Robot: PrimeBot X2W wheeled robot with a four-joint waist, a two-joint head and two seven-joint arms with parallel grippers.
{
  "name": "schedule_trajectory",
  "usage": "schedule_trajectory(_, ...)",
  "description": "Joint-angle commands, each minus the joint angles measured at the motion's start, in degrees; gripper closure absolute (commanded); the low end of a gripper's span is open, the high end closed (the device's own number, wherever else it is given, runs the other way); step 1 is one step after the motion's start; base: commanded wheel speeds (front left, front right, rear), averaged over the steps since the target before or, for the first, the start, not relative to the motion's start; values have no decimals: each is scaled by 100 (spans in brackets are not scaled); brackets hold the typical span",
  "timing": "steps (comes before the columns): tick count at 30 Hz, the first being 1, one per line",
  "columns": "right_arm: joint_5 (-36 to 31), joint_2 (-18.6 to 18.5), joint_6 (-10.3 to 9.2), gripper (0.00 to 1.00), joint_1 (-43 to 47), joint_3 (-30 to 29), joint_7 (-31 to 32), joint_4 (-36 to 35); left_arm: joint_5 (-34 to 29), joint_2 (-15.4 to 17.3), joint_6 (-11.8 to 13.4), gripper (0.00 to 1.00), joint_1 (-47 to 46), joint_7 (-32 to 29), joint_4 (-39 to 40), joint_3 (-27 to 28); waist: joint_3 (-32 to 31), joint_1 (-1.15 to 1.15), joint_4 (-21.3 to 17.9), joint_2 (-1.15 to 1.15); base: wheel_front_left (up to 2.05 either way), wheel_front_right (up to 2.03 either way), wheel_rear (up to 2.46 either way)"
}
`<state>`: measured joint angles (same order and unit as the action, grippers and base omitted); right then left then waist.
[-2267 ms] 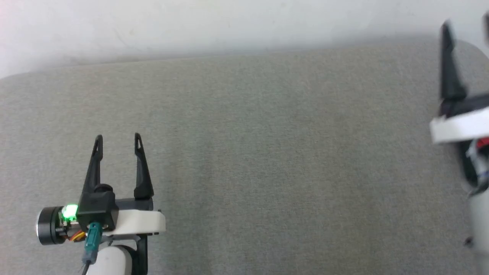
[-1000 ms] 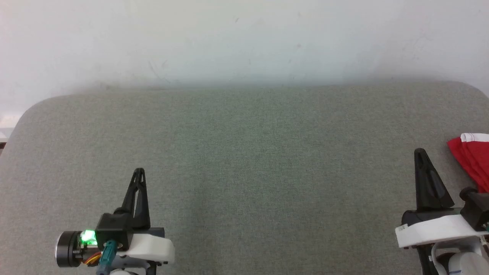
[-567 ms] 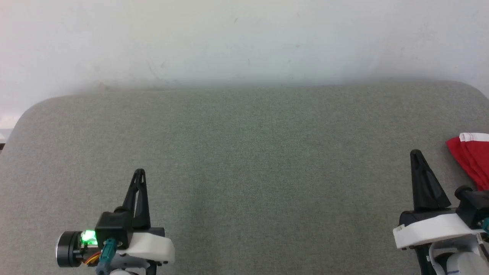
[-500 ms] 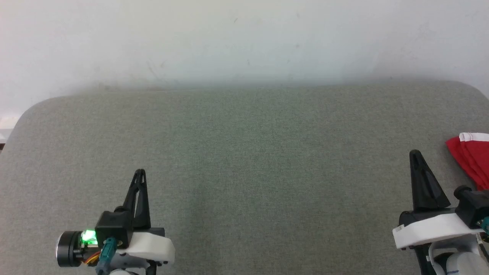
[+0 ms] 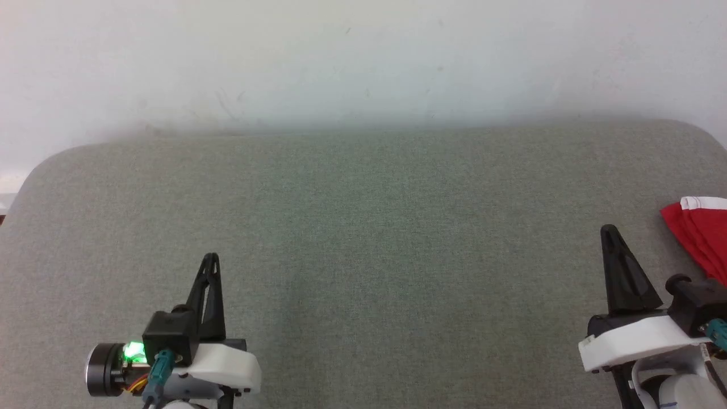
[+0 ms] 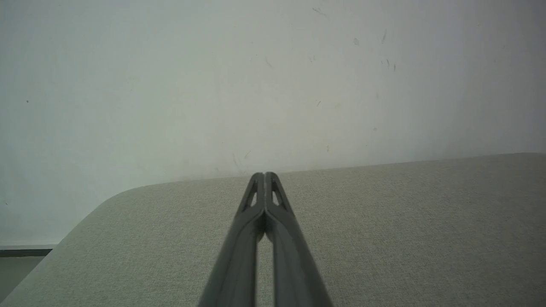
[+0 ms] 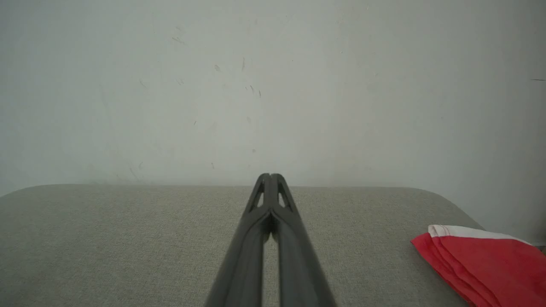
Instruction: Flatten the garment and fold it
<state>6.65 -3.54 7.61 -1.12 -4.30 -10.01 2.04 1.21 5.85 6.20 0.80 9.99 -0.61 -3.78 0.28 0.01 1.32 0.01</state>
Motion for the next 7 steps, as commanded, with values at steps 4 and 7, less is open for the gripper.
schedule_trajectory(4,-86,22,-4,100,40,35,65,-53,-42,-29,-60,100,-29,-64,20,47,-1,0,-6,-1,0,0,0)
schedule_trajectory(7,-108,24,-5,100,43,49,100,-58,-45,-39,-81,100,-30,-99,21,59,-2,0,-11,-1,0,0,0)
